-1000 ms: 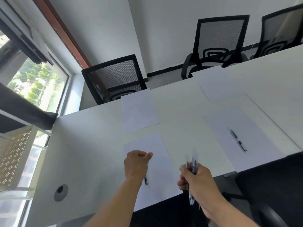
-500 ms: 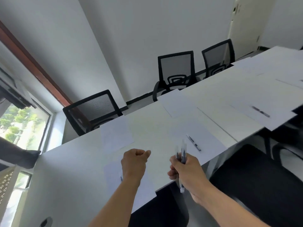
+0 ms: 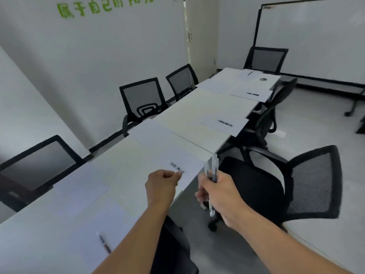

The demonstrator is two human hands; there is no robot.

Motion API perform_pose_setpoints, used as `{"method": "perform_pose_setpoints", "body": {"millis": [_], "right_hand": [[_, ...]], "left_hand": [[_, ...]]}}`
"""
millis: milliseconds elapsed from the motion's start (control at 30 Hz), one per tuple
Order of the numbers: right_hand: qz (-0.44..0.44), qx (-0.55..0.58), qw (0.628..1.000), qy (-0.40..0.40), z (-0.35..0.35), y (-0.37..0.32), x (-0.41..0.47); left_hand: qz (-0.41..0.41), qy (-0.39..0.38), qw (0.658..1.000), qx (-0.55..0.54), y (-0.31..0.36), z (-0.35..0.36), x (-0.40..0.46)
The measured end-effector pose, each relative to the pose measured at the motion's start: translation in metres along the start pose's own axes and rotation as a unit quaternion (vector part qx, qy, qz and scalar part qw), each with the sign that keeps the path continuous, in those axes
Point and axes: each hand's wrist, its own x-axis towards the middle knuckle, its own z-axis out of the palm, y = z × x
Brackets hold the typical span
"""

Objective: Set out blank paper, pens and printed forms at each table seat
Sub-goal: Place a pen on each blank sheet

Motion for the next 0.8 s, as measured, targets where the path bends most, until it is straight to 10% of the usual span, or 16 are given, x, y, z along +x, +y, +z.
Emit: {"method": "perform_pose_setpoints", "body": {"millis": [800], "right_hand": [[-0.217, -0.044, 0.943, 0.247, -0.466, -0.194, -0.057]], "left_hand": [[0.313, -0.227, 0.919, -0.077, 0.346, 0.37, -0.219]]}}
